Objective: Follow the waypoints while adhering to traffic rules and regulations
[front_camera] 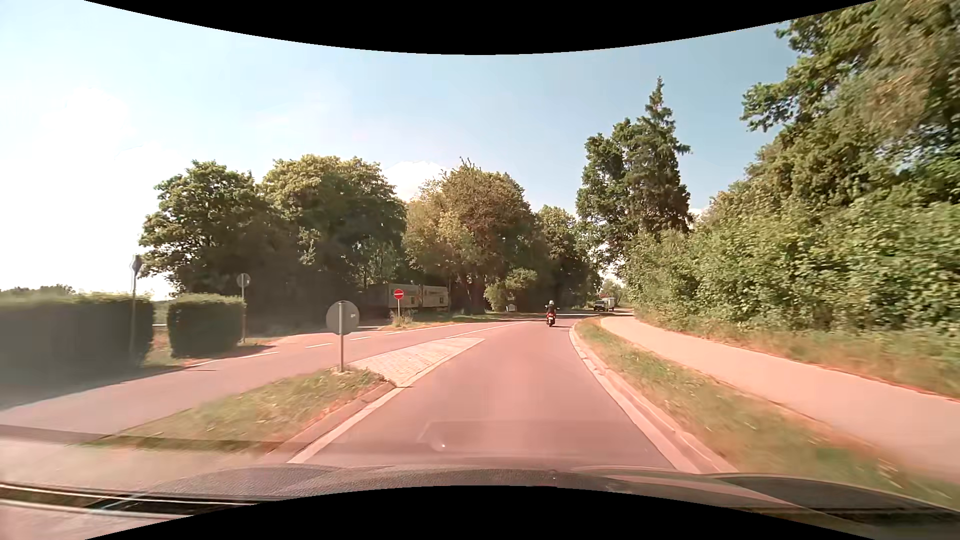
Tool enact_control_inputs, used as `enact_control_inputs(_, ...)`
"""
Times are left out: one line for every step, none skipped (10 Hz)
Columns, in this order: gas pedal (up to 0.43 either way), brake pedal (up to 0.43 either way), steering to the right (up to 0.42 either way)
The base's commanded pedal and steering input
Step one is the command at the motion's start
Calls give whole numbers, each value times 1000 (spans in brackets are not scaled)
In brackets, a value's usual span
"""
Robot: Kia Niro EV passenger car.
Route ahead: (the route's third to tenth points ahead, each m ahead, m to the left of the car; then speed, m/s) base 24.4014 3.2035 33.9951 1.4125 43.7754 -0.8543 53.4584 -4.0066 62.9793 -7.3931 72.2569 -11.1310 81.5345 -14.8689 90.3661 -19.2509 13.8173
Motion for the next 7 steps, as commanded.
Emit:
enact_control_inputs(240,6,29)
enact_control_inputs(240,6,29)
enact_control_inputs(240,6,29)
enact_control_inputs(240,6,29)
enact_control_inputs(240,6,29)
enact_control_inputs(240,6,29)
enact_control_inputs(240,6,28)
